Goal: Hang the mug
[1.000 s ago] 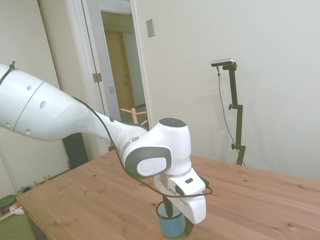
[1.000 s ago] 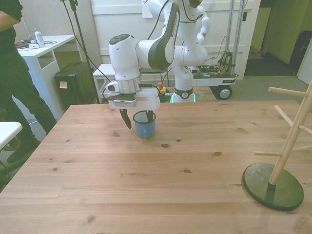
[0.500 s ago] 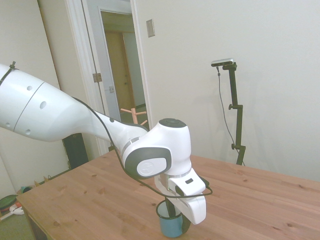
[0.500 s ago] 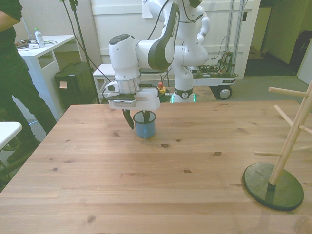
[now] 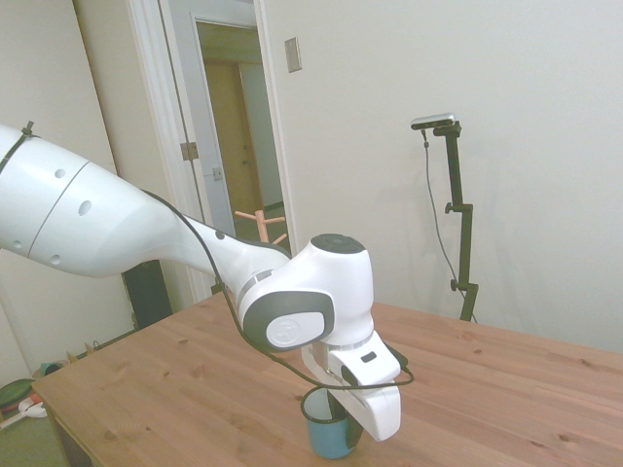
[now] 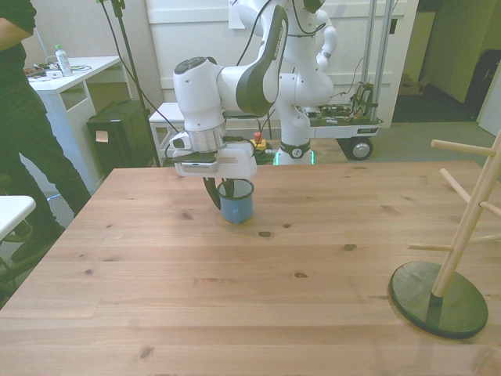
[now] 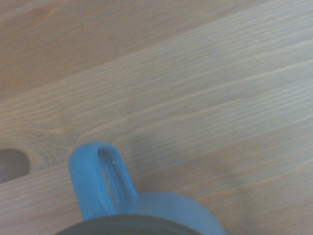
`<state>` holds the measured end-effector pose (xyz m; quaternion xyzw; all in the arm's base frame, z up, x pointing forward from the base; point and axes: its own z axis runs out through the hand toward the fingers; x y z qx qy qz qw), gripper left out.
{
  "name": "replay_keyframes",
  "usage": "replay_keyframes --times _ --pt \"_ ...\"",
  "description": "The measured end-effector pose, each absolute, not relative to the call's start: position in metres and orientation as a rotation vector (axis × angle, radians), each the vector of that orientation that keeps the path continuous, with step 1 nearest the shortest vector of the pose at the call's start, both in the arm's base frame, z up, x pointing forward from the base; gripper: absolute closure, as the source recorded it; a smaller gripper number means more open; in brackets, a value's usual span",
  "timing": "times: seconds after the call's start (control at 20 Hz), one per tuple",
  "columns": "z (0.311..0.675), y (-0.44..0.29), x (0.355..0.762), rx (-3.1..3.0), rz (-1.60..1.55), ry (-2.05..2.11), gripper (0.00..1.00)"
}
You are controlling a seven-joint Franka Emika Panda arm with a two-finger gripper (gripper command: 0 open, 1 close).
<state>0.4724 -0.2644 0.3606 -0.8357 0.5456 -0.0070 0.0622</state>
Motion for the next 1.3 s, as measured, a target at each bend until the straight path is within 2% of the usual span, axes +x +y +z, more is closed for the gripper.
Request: replay_keyframes --times 0.5,0.7,0.95,1.3 --pt "0.362 -0.265 0.473 -2.526 -0.028 1.650 1.00" --pt "0.379 -0.274 0.479 -2.520 -0.077 1.654 1.00" --pt "0.426 -0.284 0.488 -2.513 -0.150 1.644 1.00" --pt "0.534 -0.249 0.539 -2.506 -0.262 1.598 1.00"
